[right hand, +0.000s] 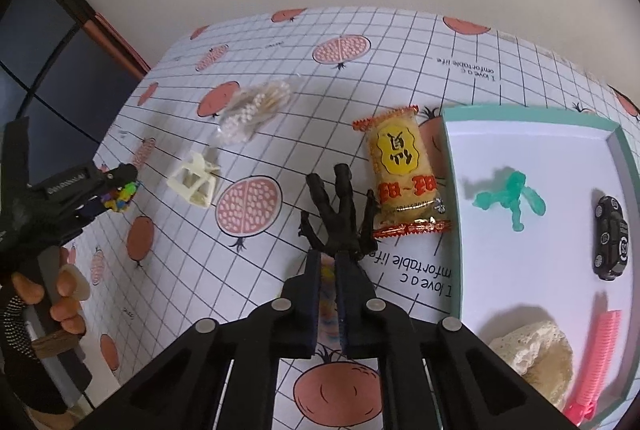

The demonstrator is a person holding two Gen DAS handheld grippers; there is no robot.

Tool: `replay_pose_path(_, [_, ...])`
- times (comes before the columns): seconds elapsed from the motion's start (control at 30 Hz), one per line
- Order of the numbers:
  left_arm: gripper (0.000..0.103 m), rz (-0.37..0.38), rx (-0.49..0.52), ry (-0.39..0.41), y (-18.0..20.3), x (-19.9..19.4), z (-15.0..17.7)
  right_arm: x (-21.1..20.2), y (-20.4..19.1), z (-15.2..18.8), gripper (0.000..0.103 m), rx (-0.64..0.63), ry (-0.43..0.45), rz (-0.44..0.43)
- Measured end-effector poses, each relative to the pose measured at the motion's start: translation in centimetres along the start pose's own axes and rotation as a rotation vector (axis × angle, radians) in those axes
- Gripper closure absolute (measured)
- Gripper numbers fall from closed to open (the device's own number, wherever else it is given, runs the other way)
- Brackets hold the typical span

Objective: Organize objects
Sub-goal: 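Carry the block toy with the left tool into the box while the right tool carries the ring there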

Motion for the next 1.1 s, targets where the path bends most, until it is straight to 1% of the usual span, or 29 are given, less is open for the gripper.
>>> replay_pose_path(0.2, [0.054, 0.006, -0.001, 0.013, 0.2, -0.7, -0.1, -0.7, 0.0, -0.2, 0.096, 0.006, 0.018, -0.016])
replay_pose_path(0.4, [0.054, 0.01, 0.003, 0.03, 0.5, -1.5, -0.1, -2.2, -0.1, -0.7, 0.096, 0.01, 0.059, -0.031])
replay_pose_path(0.6, [0.054, 0.015, 0.02, 0.046, 1.6, -2.6, 0.2, -3.3, 0.7, -0.9, 0.096, 0.03, 0.079, -0.035])
replay_pose_path(0.8, [0.054, 0.038, 0.052, 0.062, 4.2, -3.8, 1.3, -4.9, 2.2, -0.7, 0.096, 0.044, 0.095, -0.022])
replay_pose_path(0.97, [0.054, 0.07, 0.1, 0.076, 7.6, -5.1, 2.7, -6.8, 3.9, -0.5, 0.096, 0.065, 0.12, -0.013])
replay_pose_path(1.1, [0.054, 0.096, 0.14, 0.083, 10.4, -6.1, 3.9, -8.6, 5.9, -0.2, 0.096, 0.097, 0.148, -0.006])
Point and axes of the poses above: each gripper's, at about its wrist camera, not at the fingertips, and x roughly the way its jaws point, y to its right, z to its underside, the point moved 5 cm from there along x, roughly the way its jaws point, and after that the axes turned 12 degrees about -z, right-handed, at the moved point
